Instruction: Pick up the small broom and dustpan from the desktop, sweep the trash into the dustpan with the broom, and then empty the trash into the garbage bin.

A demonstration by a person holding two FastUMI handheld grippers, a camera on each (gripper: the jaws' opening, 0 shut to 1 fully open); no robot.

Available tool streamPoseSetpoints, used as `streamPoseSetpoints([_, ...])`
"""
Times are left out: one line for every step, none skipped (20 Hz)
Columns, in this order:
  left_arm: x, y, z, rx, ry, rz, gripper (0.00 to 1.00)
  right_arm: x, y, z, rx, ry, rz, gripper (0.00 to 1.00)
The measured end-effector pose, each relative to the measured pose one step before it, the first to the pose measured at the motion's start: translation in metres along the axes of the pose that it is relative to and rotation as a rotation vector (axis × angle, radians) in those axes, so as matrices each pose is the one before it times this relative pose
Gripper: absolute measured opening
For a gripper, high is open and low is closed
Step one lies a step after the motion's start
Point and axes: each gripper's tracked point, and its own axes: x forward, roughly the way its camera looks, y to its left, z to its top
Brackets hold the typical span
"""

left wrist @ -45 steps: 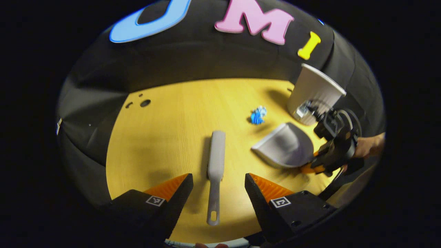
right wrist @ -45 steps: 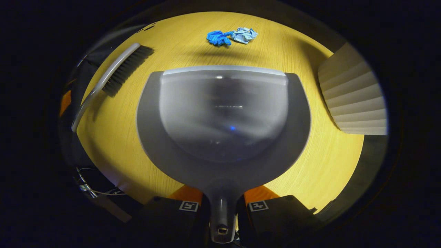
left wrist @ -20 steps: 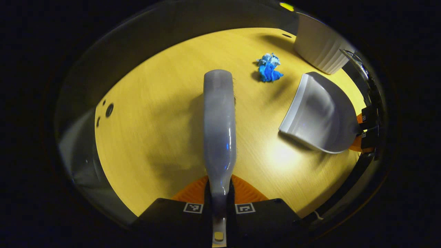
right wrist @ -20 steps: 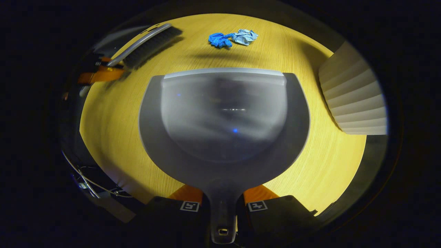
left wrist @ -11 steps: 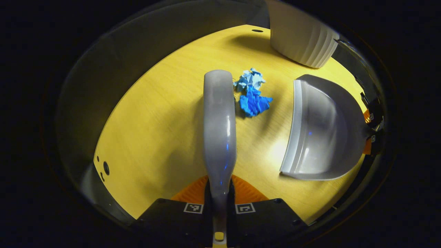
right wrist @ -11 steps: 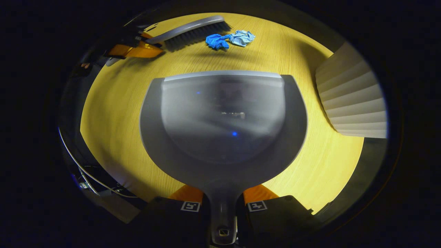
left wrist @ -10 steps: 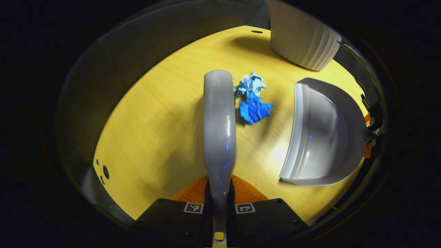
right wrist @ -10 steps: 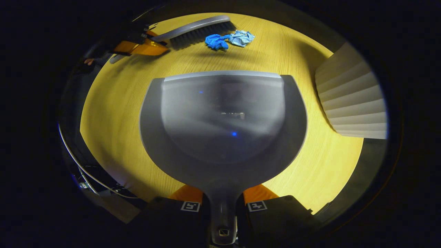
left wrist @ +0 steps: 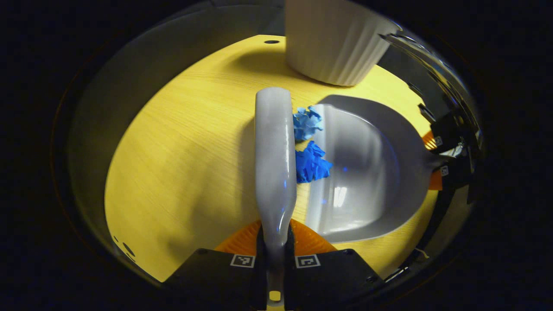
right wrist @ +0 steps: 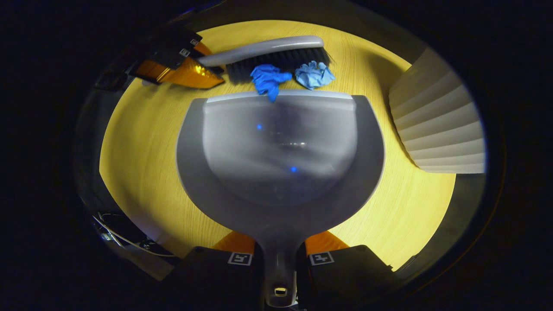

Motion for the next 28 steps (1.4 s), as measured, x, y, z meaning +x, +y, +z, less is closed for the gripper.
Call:
streamPoseSetpoints([-0.00239, -0.00563, -0.00210, 0.00367, -0.00326, -0.02613, 0.19, 0.00118, -0.00019, -0.00081, 0.00132, -0.00774, -0.00167, 0.33])
streamPoseSetpoints([-0.00226, -0.00548, -0.00084, 0.00435, -0.00318, -0.02176, 0.19, 0.00091, 0.00089, -0.00038, 0.00279, -0.00028, 0.00176, 0.33])
streamPoseSetpoints([-0.00347, -0.00393, -0.00233, 0.00757, 0.00411, -0.00998, 0.19, 0.00008, -0.00045, -0.00006, -0.00144, -0.00811, -0.00240, 0.33])
streamPoseSetpoints([-0.00366, -0.00157, -0.00164, -0.00246, -0.00064, -0.01086, 0.19, 0.00134, -0.00072, 0.00015, -0.00555, -0.01355, -0.00195, 0.33])
streamPoseSetpoints([-0.00136, -0.00365, 0.00090, -0.00750, -0.00708, -0.01592, 0.19, -0.00034, -0.00049, 0.00125, -0.00939, -0.01773, -0.00066, 0.33])
streamPoseSetpoints([-0.00383, -0.00253, 0.00057, -0.00430, -0.01107, -0.00506, 0.19, -0.00031, -0.00021, 0.00259, -0.00418, -0.03127, 0.00040, 0.33])
streamPoseSetpoints([-0.00442, 0.00129, 0.00071, -0.00351, -0.01028, 0.01363, 0.19, -0.00031, -0.00021, 0.00365, -0.00344, -0.03805, 0.00013, 0.33])
streamPoseSetpoints([-0.00525, 0.00152, 0.00045, -0.01179, -0.01804, 0.01754, 0.19, -0.00039, 0.00021, 0.00305, -0.00163, -0.03703, 0.00140, 0.33])
streamPoseSetpoints([-0.00574, 0.00451, -0.00059, -0.01628, -0.01688, 0.02983, 0.19, 0.00020, 0.00010, -0.00144, -0.00022, -0.01856, 0.00269, 0.33])
streamPoseSetpoints([-0.00757, 0.00640, -0.00175, -0.02259, -0.01545, 0.03555, 0.19, -0.00024, -0.00088, -0.00397, -0.00013, -0.00950, 0.00860, 0.33])
streamPoseSetpoints([-0.00631, 0.00680, -0.00333, -0.02511, -0.01326, 0.03601, 0.19, -0.00309, -0.00104, -0.00317, -0.00146, 0.00191, 0.00481, 0.33])
streamPoseSetpoints([-0.00439, 0.00532, -0.00530, -0.03503, -0.01474, 0.02710, 0.19, 0.00159, -0.00301, -0.00075, 0.00169, -0.00210, 0.00615, 0.33])
streamPoseSetpoints([-0.00113, 0.00311, -0.00879, -0.04469, -0.01469, 0.01589, 0.19, -0.00086, -0.00180, -0.00246, 0.00660, 0.00108, 0.00440, 0.33])
streamPoseSetpoints([-0.00064, 0.00137, -0.00908, -0.04642, -0.00540, 0.01505, 0.19, 0.00335, -0.00508, -0.00148, 0.00679, 0.01007, 0.00495, 0.33])
streamPoseSetpoints([-0.00419, 0.00465, -0.01011, -0.04197, -0.00526, 0.01578, 0.19, -0.00290, 0.00012, 0.00344, 0.00238, 0.00654, 0.00043, 0.33])
streamPoseSetpoints([-0.00560, 0.00512, -0.00956, -0.04362, -0.00245, 0.01217, 0.19, -0.00103, 0.00323, 0.00545, -0.00002, -0.00001, -0.00536, 0.33])
streamPoseSetpoints([-0.00403, 0.00716, -0.00921, -0.04665, -0.00717, 0.00572, 0.19, -0.00453, 0.00118, 0.00432, -0.00038, 0.00027, -0.00656, 0.33])
streamPoseSetpoints([0.00051, 0.00615, -0.00395, -0.03645, -0.00674, 0.00497, 0.19, -0.00010, 0.00671, 0.00258, 0.00731, -0.00460, -0.00588, 0.33])
streamPoseSetpoints([0.00707, 0.00989, 0.00138, -0.02729, -0.00228, 0.00531, 0.19, -0.00333, 0.00434, 0.00404, 0.01598, -0.00823, -0.00630, 0.33])
streamPoseSetpoints([0.00360, 0.00418, 0.00128, -0.01839, -0.00072, 0.00665, 0.19, -0.00094, 0.00325, 0.00231, 0.01681, 0.00186, -0.00726, 0.33])
streamPoseSetpoints([0.00163, -0.00095, 0.00174, -0.01506, 0.00071, 0.00254, 0.19, -0.00201, 0.00258, 0.00327, 0.02236, 0.00180, -0.00731, 0.33])
streamPoseSetpoints([-0.00082, 0.00087, 0.00098, -0.02059, 0.00129, -0.00426, 0.19, -0.00131, 0.00215, 0.00290, 0.02534, -0.00288, -0.00569, 0.33])
streamPoseSetpoints([-0.00145, 0.00341, 0.00753, -0.02110, -0.00404, -0.00784, 0.19, -0.00423, 0.00281, 0.00404, 0.02330, 0.00027, -0.00566, 0.33])
streamPoseSetpoints([0.00160, 0.00286, -0.00752, -0.01539, -0.00727, -0.00723, 0.19, -0.00338, 0.00274, 0.00187, 0.01522, 0.00748, -0.00676, 0.33])
streamPoseSetpoints([-0.00044, 0.00295, -0.00128, -0.00695, -0.00777, -0.00143, 0.19, -0.00106, 0.00163, 0.00254, 0.01253, 0.00277, -0.01509, 0.33])
streamPoseSetpoints([-0.00103, 0.00256, -0.00446, 0.00127, -0.00703, 0.00325, 0.19, -0.00084, 0.00207, 0.00093, 0.01008, 0.00546, -0.00932, 0.33])
streamPoseSetpoints([-0.00073, -0.00066, -0.00068, 0.00270, -0.00458, 0.00286, 0.19, -0.00097, 0.00474, 0.00182, 0.01786, 0.00320, -0.00231, 0.33])
streamPoseSetpoints([0.00013, -0.00181, -0.00153, 0.00034, -0.00592, 0.00132, 0.19, -0.00287, 0.00240, 0.00206, 0.02966, -0.00674, -0.00091, 0.33])
